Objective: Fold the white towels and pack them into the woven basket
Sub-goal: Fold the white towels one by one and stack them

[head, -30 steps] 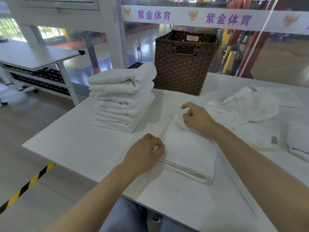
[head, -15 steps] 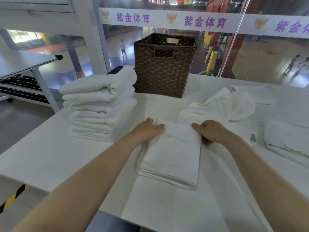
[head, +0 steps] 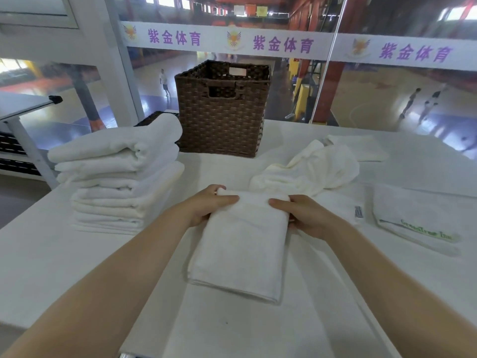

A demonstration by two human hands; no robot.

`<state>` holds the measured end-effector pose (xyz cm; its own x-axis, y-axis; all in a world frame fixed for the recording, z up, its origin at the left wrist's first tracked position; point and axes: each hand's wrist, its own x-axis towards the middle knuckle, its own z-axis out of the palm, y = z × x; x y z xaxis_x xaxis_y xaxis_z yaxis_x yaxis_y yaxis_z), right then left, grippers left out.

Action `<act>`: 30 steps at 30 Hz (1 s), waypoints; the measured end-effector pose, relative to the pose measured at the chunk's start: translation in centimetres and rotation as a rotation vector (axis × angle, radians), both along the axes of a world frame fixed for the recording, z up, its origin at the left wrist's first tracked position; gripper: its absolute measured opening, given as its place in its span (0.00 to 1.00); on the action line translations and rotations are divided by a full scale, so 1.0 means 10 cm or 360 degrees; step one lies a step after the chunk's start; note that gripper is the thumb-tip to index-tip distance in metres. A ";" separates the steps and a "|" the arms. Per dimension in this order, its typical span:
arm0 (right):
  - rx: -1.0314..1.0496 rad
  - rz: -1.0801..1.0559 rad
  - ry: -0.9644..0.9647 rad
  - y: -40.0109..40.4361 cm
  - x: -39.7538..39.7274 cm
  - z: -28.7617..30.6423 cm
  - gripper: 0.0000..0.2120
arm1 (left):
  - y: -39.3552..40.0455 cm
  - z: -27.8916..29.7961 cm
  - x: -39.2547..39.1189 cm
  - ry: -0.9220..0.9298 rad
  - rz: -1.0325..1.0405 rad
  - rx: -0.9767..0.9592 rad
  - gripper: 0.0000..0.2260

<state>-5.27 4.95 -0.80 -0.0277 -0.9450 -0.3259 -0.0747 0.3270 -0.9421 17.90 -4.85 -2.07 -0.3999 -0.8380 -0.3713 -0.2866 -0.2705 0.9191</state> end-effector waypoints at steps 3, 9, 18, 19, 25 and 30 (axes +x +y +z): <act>0.0105 0.0014 -0.0242 0.01 -0.03 0.07 0.16 | 0.01 0.02 0.03 0.0198 -0.0078 0.0118 0.21; 0.0100 0.0149 -0.0286 0.06 -0.11 0.22 0.21 | 0.06 0.28 0.09 0.0317 -0.0247 0.0176 0.15; -0.0286 0.0198 0.0312 -0.08 -0.05 0.85 0.17 | -0.02 1.02 0.21 -0.0038 -0.0301 -0.0432 0.12; -0.0352 0.0214 0.0403 -0.10 -0.04 0.95 0.16 | -0.03 1.14 0.23 -0.0178 -0.0307 -0.0571 0.13; -0.0644 0.0383 0.1181 -0.22 0.12 1.65 0.14 | -0.15 1.76 0.34 -0.0629 -0.0307 -0.1019 0.13; -0.0741 0.0273 0.0808 -0.42 0.32 2.10 0.13 | -0.31 2.20 0.47 -0.0134 -0.0208 -0.0779 0.12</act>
<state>-2.02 0.70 20.24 0.0926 -0.9876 0.1266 -0.5558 -0.1567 -0.8164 22.62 -7.95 19.95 -0.4984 -0.8668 0.0167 -0.3677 0.2288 0.9014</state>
